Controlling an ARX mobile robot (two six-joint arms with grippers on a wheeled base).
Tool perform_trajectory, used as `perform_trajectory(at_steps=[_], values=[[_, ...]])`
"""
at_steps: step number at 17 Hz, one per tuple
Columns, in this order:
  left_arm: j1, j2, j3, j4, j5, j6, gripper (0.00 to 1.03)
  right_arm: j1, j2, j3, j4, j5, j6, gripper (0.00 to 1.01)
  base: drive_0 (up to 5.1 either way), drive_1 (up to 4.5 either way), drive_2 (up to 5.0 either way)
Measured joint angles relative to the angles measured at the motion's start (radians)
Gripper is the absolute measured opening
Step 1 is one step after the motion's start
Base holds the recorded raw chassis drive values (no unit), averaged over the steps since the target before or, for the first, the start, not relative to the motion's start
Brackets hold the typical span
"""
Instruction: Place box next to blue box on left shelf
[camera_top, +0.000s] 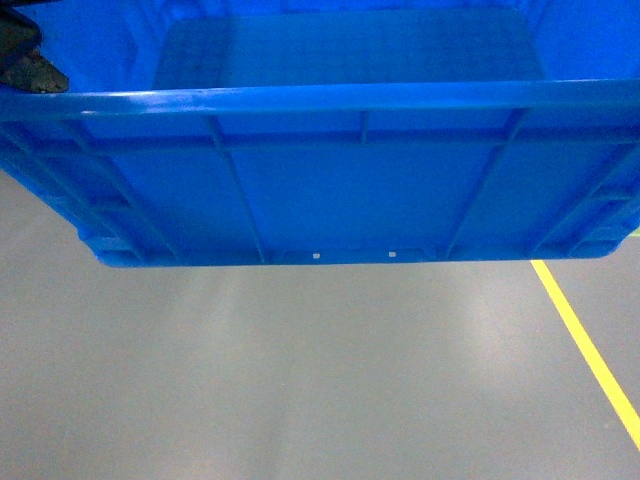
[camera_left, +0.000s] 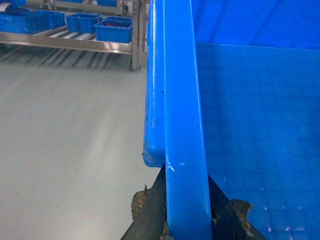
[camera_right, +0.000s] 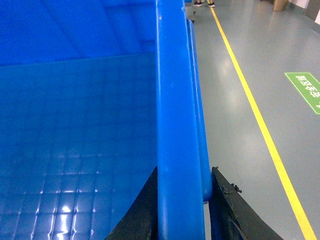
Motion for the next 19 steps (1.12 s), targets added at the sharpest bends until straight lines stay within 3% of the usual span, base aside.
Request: perform_trajectory(at_steps=[17, 19], values=[[0.000, 0.000, 0.000, 0.001, 0.002, -0.001, 0.08, 0.000, 0.000, 0.000, -0.001, 0.002, -0.001, 0.20, -1.5, -1.47, -1.5], [0.000, 0.000, 0.000, 0.003, 0.002, 0.000, 0.08, 0.000, -0.001, 0.000, -0.001, 0.001, 0.000, 0.20, 0.1, 4.13, -3.9]])
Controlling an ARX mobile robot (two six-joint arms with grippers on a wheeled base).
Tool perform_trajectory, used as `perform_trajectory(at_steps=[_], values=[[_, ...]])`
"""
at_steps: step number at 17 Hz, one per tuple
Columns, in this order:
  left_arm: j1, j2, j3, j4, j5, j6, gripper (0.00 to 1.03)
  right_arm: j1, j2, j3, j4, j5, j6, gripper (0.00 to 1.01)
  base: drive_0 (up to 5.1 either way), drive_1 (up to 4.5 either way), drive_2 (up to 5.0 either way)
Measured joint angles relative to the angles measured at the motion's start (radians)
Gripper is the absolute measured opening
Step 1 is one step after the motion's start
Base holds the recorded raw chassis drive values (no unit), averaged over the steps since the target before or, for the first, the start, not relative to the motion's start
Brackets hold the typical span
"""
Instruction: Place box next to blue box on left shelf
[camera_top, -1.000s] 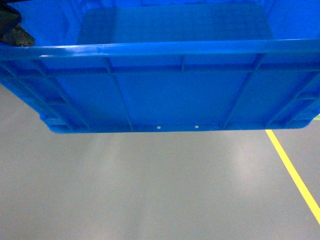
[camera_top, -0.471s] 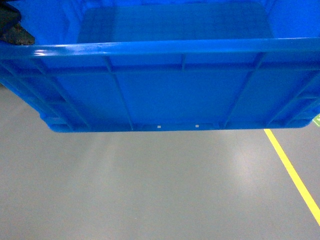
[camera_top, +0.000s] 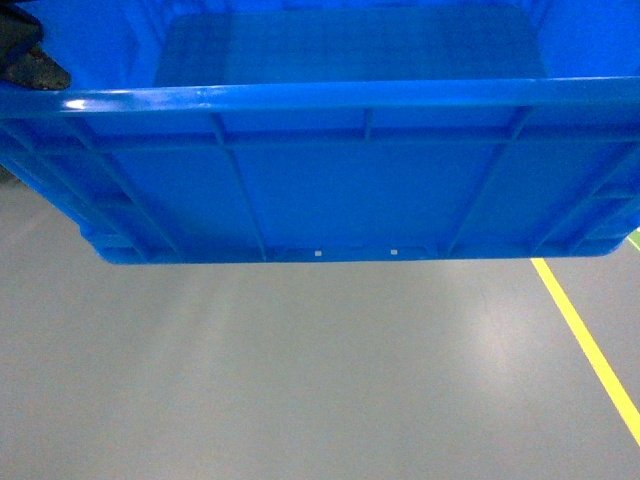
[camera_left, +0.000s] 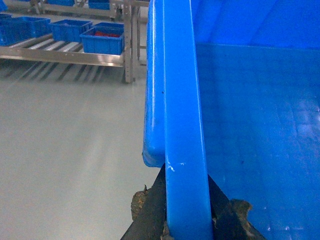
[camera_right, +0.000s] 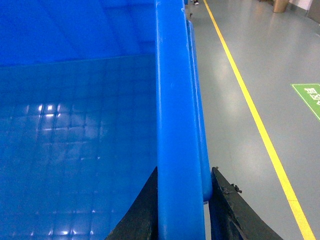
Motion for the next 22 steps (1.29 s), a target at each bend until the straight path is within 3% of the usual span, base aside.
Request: perform_trajectory(at_steps=[22], values=[[0.000, 0.000, 0.000, 0.000, 0.001, -0.001, 0.08, 0.000, -0.001, 0.000, 0.001, 0.001, -0.002, 0.20, 0.1, 4.13, -3.9]])
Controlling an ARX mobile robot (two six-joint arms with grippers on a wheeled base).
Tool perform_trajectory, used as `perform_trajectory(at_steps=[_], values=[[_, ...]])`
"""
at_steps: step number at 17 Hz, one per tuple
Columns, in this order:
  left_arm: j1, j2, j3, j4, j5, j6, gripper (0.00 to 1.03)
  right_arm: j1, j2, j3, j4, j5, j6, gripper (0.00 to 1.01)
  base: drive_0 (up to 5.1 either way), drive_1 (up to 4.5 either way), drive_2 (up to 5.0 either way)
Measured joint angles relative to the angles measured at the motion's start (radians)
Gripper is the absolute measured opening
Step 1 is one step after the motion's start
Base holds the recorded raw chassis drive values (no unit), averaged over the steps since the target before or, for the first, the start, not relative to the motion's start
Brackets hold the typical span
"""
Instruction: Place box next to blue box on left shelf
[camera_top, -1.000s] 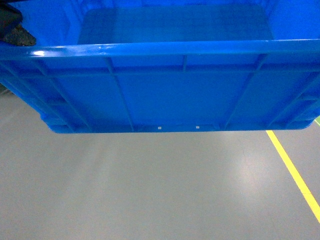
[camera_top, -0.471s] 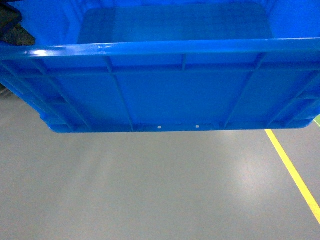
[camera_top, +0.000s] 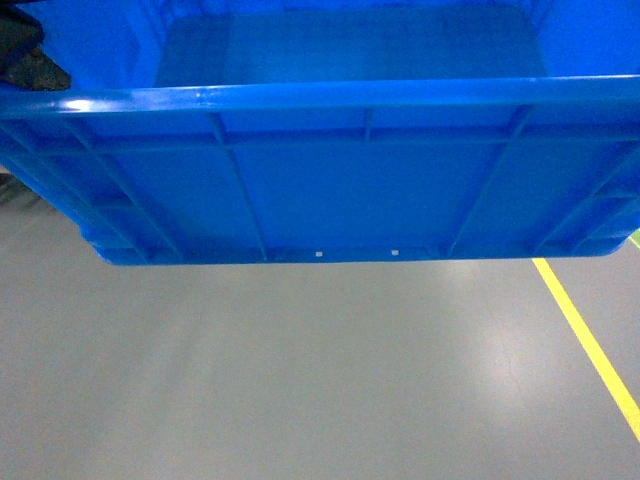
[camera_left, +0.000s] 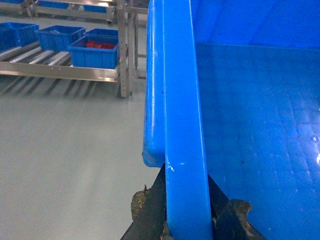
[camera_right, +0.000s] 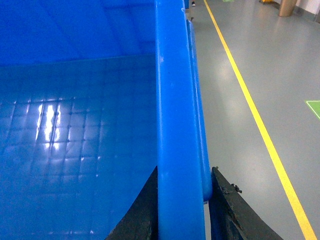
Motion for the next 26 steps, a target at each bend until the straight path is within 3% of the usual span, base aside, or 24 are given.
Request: perform_trajectory(at_steps=[26], values=[[0.000, 0.000, 0.000, -0.002, 0.001, 0.001, 0.08, 0.000, 0.000, 0.000, -0.002, 0.002, -0.001, 0.20, 0.1, 4.13, -3.9]])
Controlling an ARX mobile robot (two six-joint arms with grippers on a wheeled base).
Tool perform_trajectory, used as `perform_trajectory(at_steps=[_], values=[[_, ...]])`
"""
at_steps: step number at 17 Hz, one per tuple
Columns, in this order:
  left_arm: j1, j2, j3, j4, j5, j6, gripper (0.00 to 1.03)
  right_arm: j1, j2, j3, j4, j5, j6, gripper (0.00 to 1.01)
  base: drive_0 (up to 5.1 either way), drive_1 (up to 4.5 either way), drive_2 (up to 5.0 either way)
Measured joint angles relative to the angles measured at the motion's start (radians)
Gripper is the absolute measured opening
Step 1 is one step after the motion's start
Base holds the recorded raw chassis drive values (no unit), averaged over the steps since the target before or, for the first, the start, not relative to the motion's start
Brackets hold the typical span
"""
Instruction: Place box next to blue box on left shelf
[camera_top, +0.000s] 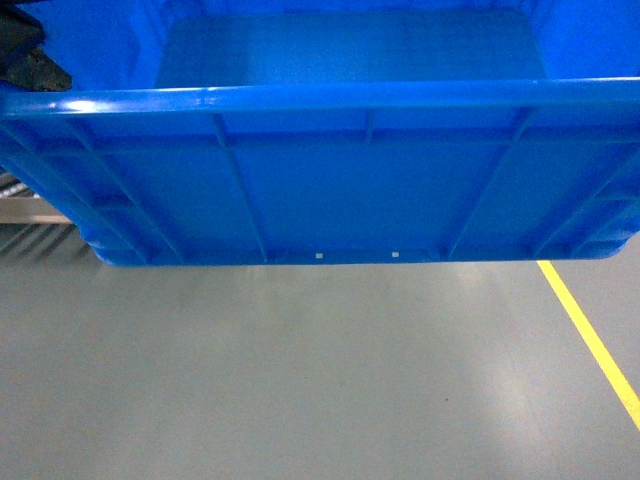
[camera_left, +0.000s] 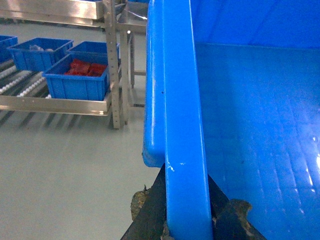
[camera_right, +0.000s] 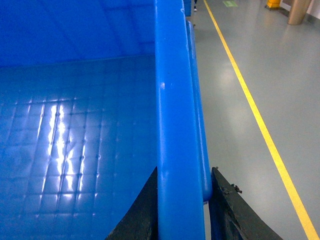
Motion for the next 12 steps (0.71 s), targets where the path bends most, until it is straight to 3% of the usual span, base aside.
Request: perform_trajectory(at_steps=[12], values=[[0.000, 0.000, 0.000, 0.002, 0.000, 0.000, 0.08, 0.000, 0.000, 0.000, 0.002, -0.002, 0.000, 0.20, 0.0, 4.03, -4.0]])
